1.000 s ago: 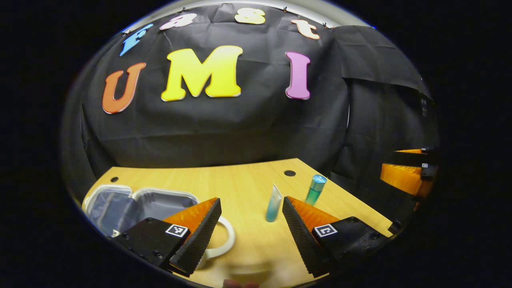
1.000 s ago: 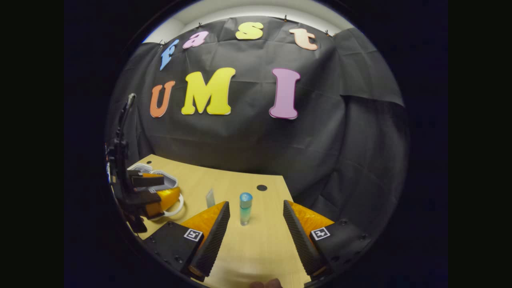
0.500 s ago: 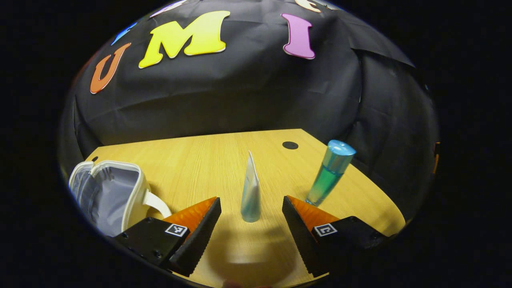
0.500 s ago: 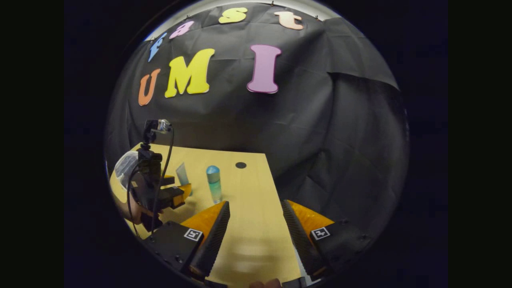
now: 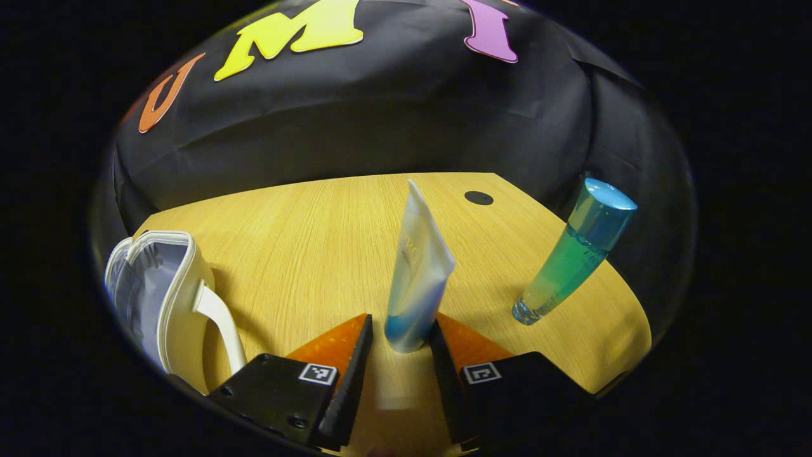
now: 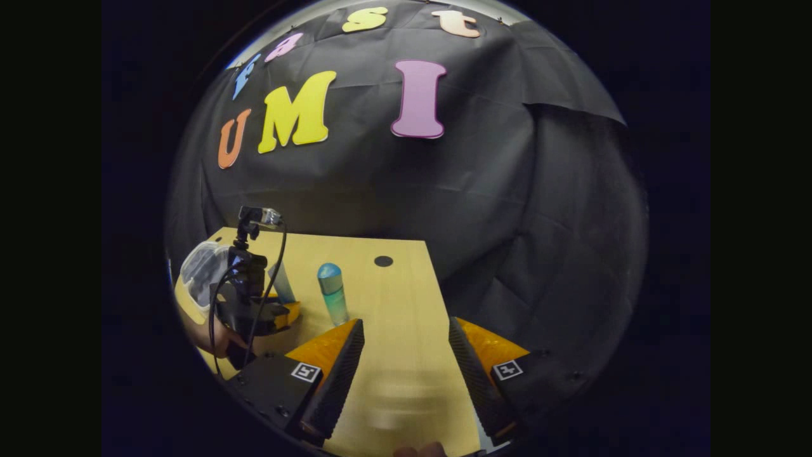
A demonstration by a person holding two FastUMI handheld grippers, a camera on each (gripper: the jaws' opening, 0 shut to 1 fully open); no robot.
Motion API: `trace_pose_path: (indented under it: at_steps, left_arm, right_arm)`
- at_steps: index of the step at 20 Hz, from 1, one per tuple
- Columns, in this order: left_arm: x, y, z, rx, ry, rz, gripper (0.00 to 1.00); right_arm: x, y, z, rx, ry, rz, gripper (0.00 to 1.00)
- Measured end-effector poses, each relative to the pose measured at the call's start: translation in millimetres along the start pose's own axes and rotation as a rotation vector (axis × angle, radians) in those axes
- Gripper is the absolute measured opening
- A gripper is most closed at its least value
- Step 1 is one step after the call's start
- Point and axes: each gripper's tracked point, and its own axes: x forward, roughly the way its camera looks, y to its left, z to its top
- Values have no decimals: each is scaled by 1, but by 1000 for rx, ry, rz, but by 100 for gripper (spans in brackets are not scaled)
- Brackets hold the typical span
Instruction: First open the suitcase, pack the skin care products into it, and then close the suitcase.
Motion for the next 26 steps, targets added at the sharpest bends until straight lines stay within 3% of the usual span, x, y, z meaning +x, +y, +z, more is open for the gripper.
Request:
trace_pose_path:
  at_steps: [1,2,4,5,6,7,8,9,15,18,22,23,24,26]
  left_arm:
    - [2,2,1,13,-1,5,54]
    - [3,1,1,20,-1,-4,44]
    - [-2,3,0,19,11,-12,43]
    - [-9,3,3,9,8,-21,49]
    - [-19,3,9,-6,-5,-32,42]
    - [-31,3,15,-20,-17,-41,41]
    - [-45,3,21,-30,-27,-50,48]
    - [-61,3,26,-39,-33,-59,41]
    - [-149,34,44,-65,-87,-20,40]
    - [-176,71,47,-84,-102,33,40]
    - [-196,126,27,-157,-64,92,41]
    - [-201,143,23,-169,-54,115,41]
    - [-205,161,19,-185,-48,130,41]
    - [-209,195,15,-189,-28,147,41]
  right_arm:
    - [8,7,-1,-5,0,19,80]
    - [17,15,-2,-13,1,39,80]
    - [33,33,-6,-27,2,84,80]
    - [42,43,-10,-28,5,108,80]
    - [51,53,-14,-28,10,132,80]
    - [59,64,-19,-28,21,154,80]
    - [68,75,-21,-21,25,178,80]
    - [77,86,-23,-9,31,194,79]
    - [138,115,-44,36,78,203,80]
    - [153,121,-51,43,94,198,70]
    - [163,121,-58,32,122,170,51]
    - [163,118,-55,35,116,155,50]
    - [160,117,-56,41,129,151,40]
    - [158,118,-53,58,144,136,40]
